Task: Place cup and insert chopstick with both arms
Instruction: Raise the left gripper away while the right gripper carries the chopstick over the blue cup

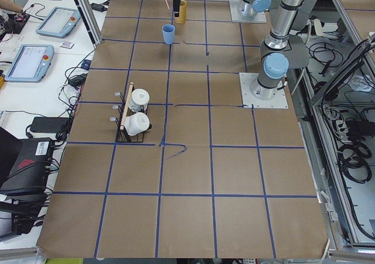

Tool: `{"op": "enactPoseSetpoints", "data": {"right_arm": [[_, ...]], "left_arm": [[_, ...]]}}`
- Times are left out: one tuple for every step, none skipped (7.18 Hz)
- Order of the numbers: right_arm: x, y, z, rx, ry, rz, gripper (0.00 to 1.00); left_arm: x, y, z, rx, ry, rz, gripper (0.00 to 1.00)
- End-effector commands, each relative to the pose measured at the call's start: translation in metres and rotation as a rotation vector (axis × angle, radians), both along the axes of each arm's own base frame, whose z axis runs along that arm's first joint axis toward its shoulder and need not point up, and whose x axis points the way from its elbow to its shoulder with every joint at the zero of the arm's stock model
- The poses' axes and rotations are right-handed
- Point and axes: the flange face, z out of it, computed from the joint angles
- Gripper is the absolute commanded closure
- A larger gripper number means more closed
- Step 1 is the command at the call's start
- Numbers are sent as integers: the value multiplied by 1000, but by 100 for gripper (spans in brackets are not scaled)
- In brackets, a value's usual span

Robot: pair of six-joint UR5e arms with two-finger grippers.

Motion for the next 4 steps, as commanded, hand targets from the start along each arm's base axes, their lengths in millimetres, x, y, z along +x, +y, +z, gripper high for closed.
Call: {"op": "enactPoseSetpoints", "data": {"right_arm": [[11, 3, -24, -56, -69, 22, 92], [21, 6, -38, -82, -115, 12, 92], [26, 4, -52, -100, -125, 9, 92], [26, 0, -59, -114, -127, 8, 92]], "left_arm": [[22, 0, 9, -21, 1, -13, 0], [22, 1, 9, -23, -1, -15, 0], [26, -1, 9, -23, 1, -7, 0], [26, 0, 10, -24, -1, -7, 0]]}}
